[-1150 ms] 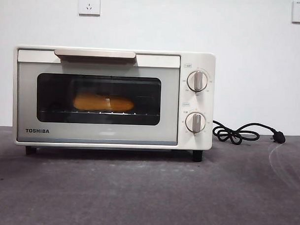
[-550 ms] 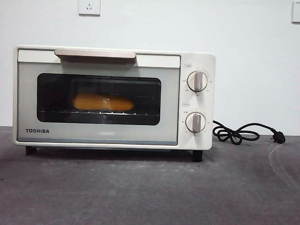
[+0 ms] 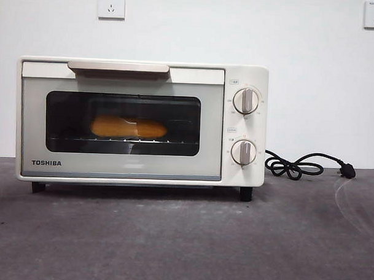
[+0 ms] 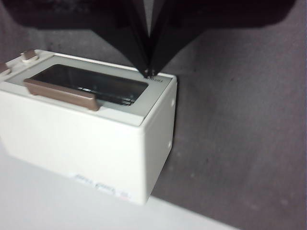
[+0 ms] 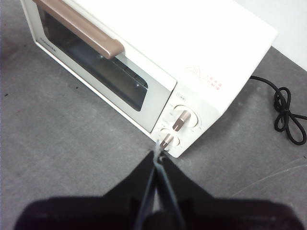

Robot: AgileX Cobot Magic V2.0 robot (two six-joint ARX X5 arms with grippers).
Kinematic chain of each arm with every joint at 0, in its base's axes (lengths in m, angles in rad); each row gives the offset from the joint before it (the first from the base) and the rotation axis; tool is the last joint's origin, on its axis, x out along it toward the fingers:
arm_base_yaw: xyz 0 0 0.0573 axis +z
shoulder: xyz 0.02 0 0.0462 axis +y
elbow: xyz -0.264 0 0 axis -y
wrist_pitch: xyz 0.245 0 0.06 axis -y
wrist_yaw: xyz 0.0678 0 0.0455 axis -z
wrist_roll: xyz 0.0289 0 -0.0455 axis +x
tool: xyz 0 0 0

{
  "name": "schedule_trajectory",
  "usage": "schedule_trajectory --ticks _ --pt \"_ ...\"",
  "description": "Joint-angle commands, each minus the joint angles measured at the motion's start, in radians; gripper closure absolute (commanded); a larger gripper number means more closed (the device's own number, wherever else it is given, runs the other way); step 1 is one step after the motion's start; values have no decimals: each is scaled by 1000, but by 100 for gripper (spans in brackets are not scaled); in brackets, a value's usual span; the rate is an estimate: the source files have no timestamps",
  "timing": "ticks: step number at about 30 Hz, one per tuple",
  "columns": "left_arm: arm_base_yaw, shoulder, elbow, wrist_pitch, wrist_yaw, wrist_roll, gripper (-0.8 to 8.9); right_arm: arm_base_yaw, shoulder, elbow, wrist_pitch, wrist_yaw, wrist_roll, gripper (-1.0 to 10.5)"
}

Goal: Take the corn from the table,put the corn in the oven

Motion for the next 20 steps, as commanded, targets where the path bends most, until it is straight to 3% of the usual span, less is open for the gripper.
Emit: schedule_trajectory --ticks 1,4,7,10,14,20 --pt "-35 26 -1 3 -11 -3 817 0 3 0 7 4 -2 946" --pt "-72 24 -1 3 -12 0 817 0 3 0 6 4 -2 946" --pt "-116 -6 -1 10 -11 63 818 0 3 0 6 4 -2 946" --pt "-164 -48 -9 90 -19 76 817 0 3 0 6 4 -2 946" --pt "-212 -114 -102 395 -19 93 818 0 3 0 6 4 -2 946" --pt "-219 -239 -428 880 -1 110 817 0 3 0 7 4 -2 946"
